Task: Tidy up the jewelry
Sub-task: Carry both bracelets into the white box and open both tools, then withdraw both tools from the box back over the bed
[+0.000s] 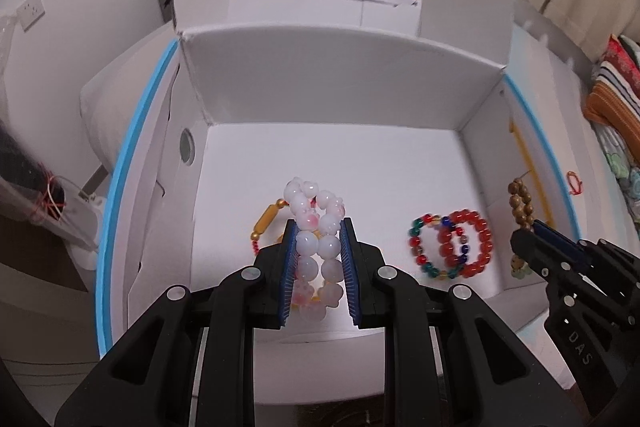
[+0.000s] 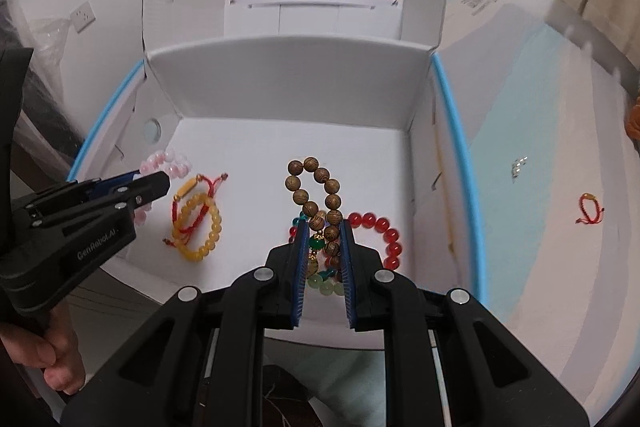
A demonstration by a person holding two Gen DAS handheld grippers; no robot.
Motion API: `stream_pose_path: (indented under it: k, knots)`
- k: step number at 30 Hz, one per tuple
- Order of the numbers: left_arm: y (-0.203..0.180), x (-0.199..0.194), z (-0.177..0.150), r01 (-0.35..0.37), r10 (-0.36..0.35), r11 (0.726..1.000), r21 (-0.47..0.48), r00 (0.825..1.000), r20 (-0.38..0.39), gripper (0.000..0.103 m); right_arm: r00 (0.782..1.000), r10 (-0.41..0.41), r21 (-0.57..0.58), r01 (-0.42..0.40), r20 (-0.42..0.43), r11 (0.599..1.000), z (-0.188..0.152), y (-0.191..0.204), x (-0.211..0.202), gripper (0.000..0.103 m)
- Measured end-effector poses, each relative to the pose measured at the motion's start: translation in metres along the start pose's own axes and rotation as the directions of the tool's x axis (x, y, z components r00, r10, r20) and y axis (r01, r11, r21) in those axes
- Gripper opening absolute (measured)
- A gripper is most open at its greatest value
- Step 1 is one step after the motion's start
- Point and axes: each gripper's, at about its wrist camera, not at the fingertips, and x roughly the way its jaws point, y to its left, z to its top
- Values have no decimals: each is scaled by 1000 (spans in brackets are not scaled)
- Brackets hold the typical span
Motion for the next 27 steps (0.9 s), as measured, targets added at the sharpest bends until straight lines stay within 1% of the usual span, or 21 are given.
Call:
stream_pose_path:
  k: [5,11,12,14,16,17,18,19,20,21,22,23,25,27]
  knots:
    - [5,13,-3,-13,13,1000,-10,1000,-25,20,999,-16,-10,16,-27,1000,-1,4,11,14]
    - [5,19,-4,-26,26,1000,9,999,-41,21,999,-16,-16,15,-37,1000,-2,6,18,15]
    - [4,20,-3,-28,28,1000,10,999,-42,22,999,-17,-16,16,-40,1000,-3,8,19,17]
    - [5,19,-2,-42,42,999,10,999,-31,22,999,-17,-20,16,-39,1000,-3,9,19,18]
    - [6,19,-1,-52,52,999,5,998,-27,23,999,-10,-22,9,-37,1000,-3,10,18,25]
    - [6,19,-1,-52,52,999,3,998,-29,26,999,-9,-27,9,-34,1000,-3,11,17,31]
    - [7,18,0,-55,55,998,1,998,-29,35,1000,-10,-30,9,-25,999,-3,12,15,39]
    - [7,16,0,-58,58,998,0,998,-23,40,1000,-6,-32,6,-12,999,-2,12,12,44]
    - [7,13,1,-64,64,998,-1,998,-9,46,1000,-3,-34,3,2,999,-2,12,8,55]
    - [6,10,1,-68,68,998,-1,998,2,52,1000,3,-37,-2,20,999,-1,13,4,62]
    - [6,7,2,-70,69,998,0,998,10,55,999,7,-38,-6,32,999,-1,12,0,64]
    - [5,4,3,-73,73,997,-1,997,20,61,999,13,-39,-11,44,999,0,12,-4,67]
    - [3,-2,6,-80,79,997,1,996,37,65,998,22,-37,-20,59,999,1,11,-8,72]
    - [0,-6,7,-81,81,997,2,995,50,75,997,25,-31,-23,79,999,2,7,-14,77]
